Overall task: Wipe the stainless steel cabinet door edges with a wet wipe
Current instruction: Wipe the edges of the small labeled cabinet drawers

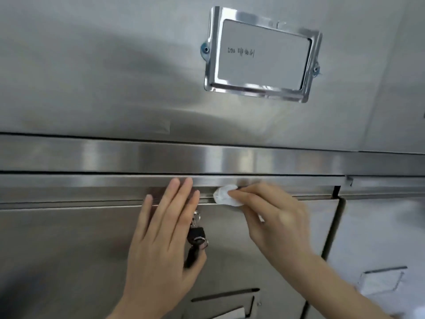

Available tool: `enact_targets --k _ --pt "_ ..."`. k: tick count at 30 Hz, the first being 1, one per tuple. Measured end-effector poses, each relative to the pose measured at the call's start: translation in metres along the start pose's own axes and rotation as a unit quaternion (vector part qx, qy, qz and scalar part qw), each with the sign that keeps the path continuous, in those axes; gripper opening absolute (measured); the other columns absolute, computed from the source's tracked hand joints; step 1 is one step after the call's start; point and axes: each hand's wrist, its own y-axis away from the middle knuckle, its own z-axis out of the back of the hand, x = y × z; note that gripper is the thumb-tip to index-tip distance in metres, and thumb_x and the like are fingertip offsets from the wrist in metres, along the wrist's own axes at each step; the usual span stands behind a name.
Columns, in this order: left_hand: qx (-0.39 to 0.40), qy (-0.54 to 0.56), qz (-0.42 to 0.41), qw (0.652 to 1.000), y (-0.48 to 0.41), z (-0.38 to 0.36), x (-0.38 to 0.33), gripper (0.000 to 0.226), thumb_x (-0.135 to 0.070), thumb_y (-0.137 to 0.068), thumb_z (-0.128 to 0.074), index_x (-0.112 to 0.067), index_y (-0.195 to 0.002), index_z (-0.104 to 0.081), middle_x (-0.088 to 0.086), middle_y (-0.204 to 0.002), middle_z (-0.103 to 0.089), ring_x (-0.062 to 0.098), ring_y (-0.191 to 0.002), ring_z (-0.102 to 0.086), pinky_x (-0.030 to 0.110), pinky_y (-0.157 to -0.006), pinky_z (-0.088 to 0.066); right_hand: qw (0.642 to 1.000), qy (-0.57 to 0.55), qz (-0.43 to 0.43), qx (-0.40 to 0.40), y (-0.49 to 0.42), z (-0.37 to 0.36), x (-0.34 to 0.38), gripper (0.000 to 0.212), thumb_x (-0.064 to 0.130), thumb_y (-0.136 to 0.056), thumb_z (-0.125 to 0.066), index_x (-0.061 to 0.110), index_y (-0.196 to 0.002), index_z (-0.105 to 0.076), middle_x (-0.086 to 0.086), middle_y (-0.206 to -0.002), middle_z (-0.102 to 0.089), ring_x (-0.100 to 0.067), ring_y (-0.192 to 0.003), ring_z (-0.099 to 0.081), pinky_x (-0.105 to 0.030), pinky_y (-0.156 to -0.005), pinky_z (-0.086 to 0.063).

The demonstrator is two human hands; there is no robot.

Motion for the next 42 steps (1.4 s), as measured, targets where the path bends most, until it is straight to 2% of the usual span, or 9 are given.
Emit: enact_targets --k 4,10,15,19,23,27,32,38,42 --pt "-0.007 0.002 0.0 1.0 0.002 -0.007 0.004 0.067 -0.032 -0.081 -0.049 -0.011 -0.144 -0.039 0.004 -0.159 -0.025 0.02 -0.148 -0.02 0.043 -0.121 -0.009 0.994 0.08 -0.076 -0.029 0.021 0.029 -0.044 0.019 -0.003 -0.078 -0.067 0.014 -0.082 -0.075 0.002 -0.08 -0.07 -0.013 -0.07 -0.061 -0.024 -0.055 -0.043" --pt "-0.035 -0.01 -0.011 0.999 0.002 -0.012 0.006 0.066 -0.032 -0.082 -0.046 -0.011 -0.144 -0.039 0.003 -0.159 -0.024 0.021 -0.148 -0.02 0.045 -0.119 -0.01 0.953 0.173 -0.222 -0.112 0.038 0.053 -0.081 0.025 -0.014 -0.074 -0.069 0.009 -0.081 -0.075 -0.008 -0.075 -0.068 -0.03 -0.061 -0.061 -0.027 -0.053 -0.037" --pt "-0.037 0.012 -0.003 0.999 0.001 -0.015 0.004 0.065 -0.031 -0.083 -0.045 -0.012 -0.144 -0.035 0.007 -0.158 -0.025 0.023 -0.148 -0.018 0.061 -0.115 -0.018 0.993 0.061 -0.085 -0.049 0.029 0.025 -0.048 0.023 -0.009 -0.074 -0.063 0.01 -0.083 -0.074 0.001 -0.082 -0.068 -0.014 -0.077 -0.062 -0.02 -0.065 -0.045" --pt "-0.023 0.045 0.012 0.999 -0.002 -0.011 0.001 0.059 -0.029 -0.086 -0.042 -0.008 -0.141 -0.039 0.01 -0.156 -0.026 0.025 -0.148 -0.018 0.071 -0.101 -0.032 0.985 0.119 -0.114 -0.043 0.034 0.061 -0.089 0.022 -0.011 -0.075 -0.068 0.009 -0.08 -0.075 0.0 -0.08 -0.069 -0.014 -0.07 -0.063 -0.016 -0.057 -0.04" --pt "-0.004 0.013 -0.007 1.0 0.002 -0.009 0.005 0.061 -0.031 -0.083 -0.041 -0.011 -0.141 -0.042 0.01 -0.157 -0.027 0.023 -0.149 -0.017 0.058 -0.116 -0.015 0.959 0.143 -0.209 -0.126 0.042 0.056 -0.087 0.024 -0.013 -0.075 -0.069 0.009 -0.08 -0.075 0.0 -0.078 -0.069 -0.015 -0.064 -0.061 -0.012 -0.056 -0.035" --pt "0.003 -0.007 -0.012 1.0 0.001 -0.005 0.005 0.064 -0.032 -0.08 -0.043 -0.011 -0.14 -0.045 0.009 -0.157 -0.028 0.022 -0.148 -0.018 0.047 -0.119 -0.008 0.982 0.052 -0.139 -0.12 0.033 0.018 -0.043 0.024 -0.01 -0.077 -0.065 0.011 -0.085 -0.075 0.002 -0.084 -0.069 -0.012 -0.075 -0.064 -0.018 -0.066 -0.047" --pt "0.005 -0.019 -0.02 1.0 0.002 -0.006 0.008 0.066 -0.032 -0.079 -0.043 -0.012 -0.142 -0.042 0.005 -0.16 -0.023 0.02 -0.148 -0.018 0.045 -0.12 -0.009 0.994 0.004 -0.085 -0.064 0.022 0.007 -0.02 0.024 -0.006 -0.078 -0.063 0.012 -0.09 -0.075 0.002 -0.086 -0.069 -0.011 -0.08 -0.064 -0.018 -0.071 -0.048" --pt "0.021 -0.027 -0.038 0.999 0.002 -0.002 0.012 0.069 -0.031 -0.079 -0.043 -0.01 -0.145 -0.039 0.005 -0.161 -0.021 0.021 -0.149 -0.017 0.043 -0.12 -0.007 0.956 0.108 -0.235 -0.139 0.039 0.043 -0.069 0.028 -0.014 -0.074 -0.07 0.013 -0.082 -0.075 0.004 -0.077 -0.064 -0.004 -0.063 -0.049 -0.011 -0.055 -0.032" --pt "0.054 -0.04 -0.04 0.997 0.004 0.003 0.01 0.073 -0.036 -0.079 -0.044 -0.01 -0.147 -0.038 0.008 -0.161 -0.02 0.023 -0.149 -0.016 0.043 -0.121 -0.006 0.976 0.062 -0.18 -0.109 0.032 0.027 -0.044 0.022 -0.007 -0.076 -0.068 0.012 -0.083 -0.075 0.006 -0.08 -0.067 -0.004 -0.07 -0.057 -0.007 -0.063 -0.037"
